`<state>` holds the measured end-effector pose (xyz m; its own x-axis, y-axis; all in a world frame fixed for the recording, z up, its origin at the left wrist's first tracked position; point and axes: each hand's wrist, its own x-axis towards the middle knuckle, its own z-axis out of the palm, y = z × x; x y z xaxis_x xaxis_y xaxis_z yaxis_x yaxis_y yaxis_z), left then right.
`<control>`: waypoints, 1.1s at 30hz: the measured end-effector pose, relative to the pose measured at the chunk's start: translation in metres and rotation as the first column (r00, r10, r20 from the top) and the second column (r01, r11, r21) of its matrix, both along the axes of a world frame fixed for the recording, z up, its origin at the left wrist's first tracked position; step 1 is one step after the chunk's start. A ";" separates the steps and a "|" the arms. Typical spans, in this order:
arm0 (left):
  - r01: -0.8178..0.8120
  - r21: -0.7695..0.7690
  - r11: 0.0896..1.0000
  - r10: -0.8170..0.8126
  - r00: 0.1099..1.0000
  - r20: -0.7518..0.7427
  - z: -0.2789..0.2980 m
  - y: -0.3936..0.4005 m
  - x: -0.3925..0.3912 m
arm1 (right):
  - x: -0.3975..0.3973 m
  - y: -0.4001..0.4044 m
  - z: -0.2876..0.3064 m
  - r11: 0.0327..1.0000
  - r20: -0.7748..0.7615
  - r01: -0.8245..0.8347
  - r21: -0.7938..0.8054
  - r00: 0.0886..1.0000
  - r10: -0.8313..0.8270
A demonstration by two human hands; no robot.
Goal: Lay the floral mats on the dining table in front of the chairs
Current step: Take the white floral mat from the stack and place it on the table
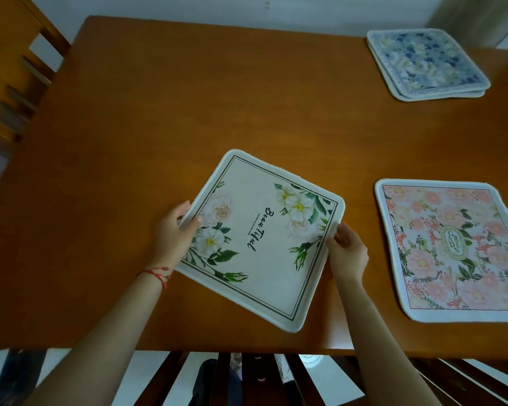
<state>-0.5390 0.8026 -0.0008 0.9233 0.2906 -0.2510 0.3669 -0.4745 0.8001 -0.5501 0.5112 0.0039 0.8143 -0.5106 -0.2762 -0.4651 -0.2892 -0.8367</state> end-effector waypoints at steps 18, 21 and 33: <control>-0.205 -0.138 0.969 0.205 0.979 -0.014 0.000 -0.007 -0.034 | 0.023 -0.016 0.004 0.980 -0.012 -0.198 -0.016 0.980 0.198; -0.143 -0.131 0.981 0.144 0.990 -0.003 0.004 -0.006 -0.018 | 0.008 -0.018 -0.005 0.987 -0.035 -0.159 0.001 0.987 0.159; -0.168 -0.174 0.970 0.166 0.986 -0.031 0.007 -0.019 -0.028 | 0.013 -0.009 -0.001 0.979 -0.001 -0.202 -0.031 0.979 0.202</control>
